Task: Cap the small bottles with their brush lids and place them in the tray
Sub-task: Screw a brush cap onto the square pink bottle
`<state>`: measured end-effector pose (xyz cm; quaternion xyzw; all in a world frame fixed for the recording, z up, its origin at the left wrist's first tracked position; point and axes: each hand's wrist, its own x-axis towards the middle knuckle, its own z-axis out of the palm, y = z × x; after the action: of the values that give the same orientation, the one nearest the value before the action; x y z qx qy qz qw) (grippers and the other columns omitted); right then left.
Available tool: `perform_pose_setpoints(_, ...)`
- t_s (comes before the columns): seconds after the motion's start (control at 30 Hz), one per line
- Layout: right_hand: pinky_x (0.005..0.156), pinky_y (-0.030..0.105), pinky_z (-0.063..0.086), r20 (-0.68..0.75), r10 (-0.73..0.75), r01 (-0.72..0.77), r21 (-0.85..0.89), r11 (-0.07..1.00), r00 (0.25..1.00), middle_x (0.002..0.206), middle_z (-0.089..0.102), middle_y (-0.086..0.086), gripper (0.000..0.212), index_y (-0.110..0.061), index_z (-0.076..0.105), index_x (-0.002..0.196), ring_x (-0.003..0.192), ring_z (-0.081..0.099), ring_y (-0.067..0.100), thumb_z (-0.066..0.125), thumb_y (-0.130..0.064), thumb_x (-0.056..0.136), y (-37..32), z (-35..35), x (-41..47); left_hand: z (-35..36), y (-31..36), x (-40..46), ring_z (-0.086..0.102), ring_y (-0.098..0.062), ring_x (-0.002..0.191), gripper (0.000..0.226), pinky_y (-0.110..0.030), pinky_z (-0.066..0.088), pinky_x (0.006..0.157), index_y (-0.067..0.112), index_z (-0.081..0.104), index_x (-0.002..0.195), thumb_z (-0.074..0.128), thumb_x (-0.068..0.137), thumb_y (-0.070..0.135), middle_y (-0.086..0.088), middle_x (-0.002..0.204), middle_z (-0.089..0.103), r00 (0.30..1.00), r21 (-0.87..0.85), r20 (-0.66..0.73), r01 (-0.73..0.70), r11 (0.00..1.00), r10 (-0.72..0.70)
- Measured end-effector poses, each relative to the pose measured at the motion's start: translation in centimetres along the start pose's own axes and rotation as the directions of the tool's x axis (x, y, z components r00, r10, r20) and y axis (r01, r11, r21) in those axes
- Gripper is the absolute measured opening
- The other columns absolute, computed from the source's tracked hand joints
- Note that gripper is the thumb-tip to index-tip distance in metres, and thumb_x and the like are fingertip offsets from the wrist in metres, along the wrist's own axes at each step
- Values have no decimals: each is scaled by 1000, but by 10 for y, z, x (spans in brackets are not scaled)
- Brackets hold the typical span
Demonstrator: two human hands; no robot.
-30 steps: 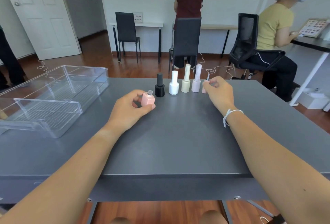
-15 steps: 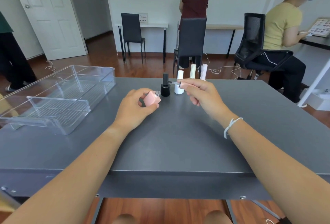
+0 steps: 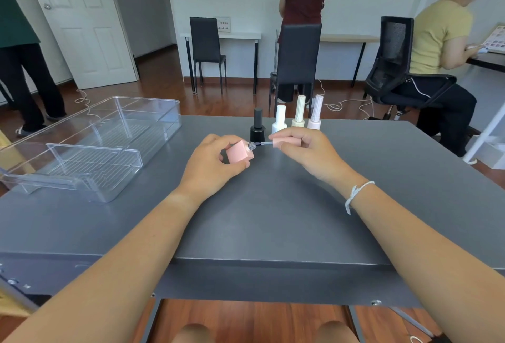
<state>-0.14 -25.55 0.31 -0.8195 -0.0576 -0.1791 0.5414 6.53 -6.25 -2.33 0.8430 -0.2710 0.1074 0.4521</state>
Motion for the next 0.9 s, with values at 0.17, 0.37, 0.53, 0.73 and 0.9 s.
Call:
perform_pose_setpoints(0.17, 71, 8, 44, 13, -4, 4, -9, 1000, 1000, 94, 67, -6, 18, -28, 68, 90, 87, 58, 9, 61, -12, 86, 1, 0, -1, 0, 0, 0, 46, -4, 70, 38, 0, 33, 62, 51, 56, 92, 75, 69, 27, 17, 90, 49, 1000, -9, -3, -15, 1000, 15)
perform_pose_setpoints(0.37, 73, 12, 46, 28, -10, 11, -48, 999, 1000, 98, 67, -2, 22, -28, 68, 92, 90, 60, 13, 59, -9, 86, 3, 1, -1, 1, -1, 0, 46, -3, 71, 37, -5, 34, 63, 45, 60, 98, 75, 69, 27, 18, 89, 48, 1000, 1, 7, -12, 1000, 12)
perform_pose_setpoints(0.53, 78, 20, 44, 44, -76, 80, -109, 991, 996, 102, 66, 4, 26, -30, 67, 94, 94, 60, 20, 59, -7, 84, 4, 4, 0, 1, -1, 0, 45, -2, 71, 35, 2, 32, 63, 44, 61, 96, 75, 69, 26, 17, 87, 48, 999, 20, 16, -31, 999, 30)
perform_pose_setpoints(0.73, 72, 24, 44, 47, -122, 129, -202, 971, 991, 94, 61, 9, 22, -23, 69, 100, 82, 56, 18, 61, -10, 84, 7, 5, 2, 1, -1, -1, 46, -3, 73, 36, -8, 35, 64, 47, 59, 95, 75, 70, 27, 16, 88, 47, 999, 48, 31, -40, 998, 39)
perform_pose_setpoints(0.9, 61, 9, 34, 76, -151, 167, -293, 941, 986, 78, 47, -9, 23, -24, 69, 104, 62, 46, -5, 59, -14, 86, 7, 7, 1, 1, 0, -1, 45, -3, 75, 35, -6, 34, 63, 44, 61, 97, 74, 70, 27, 12, 90, 48, 997, 70, 47, -60, 996, 57)
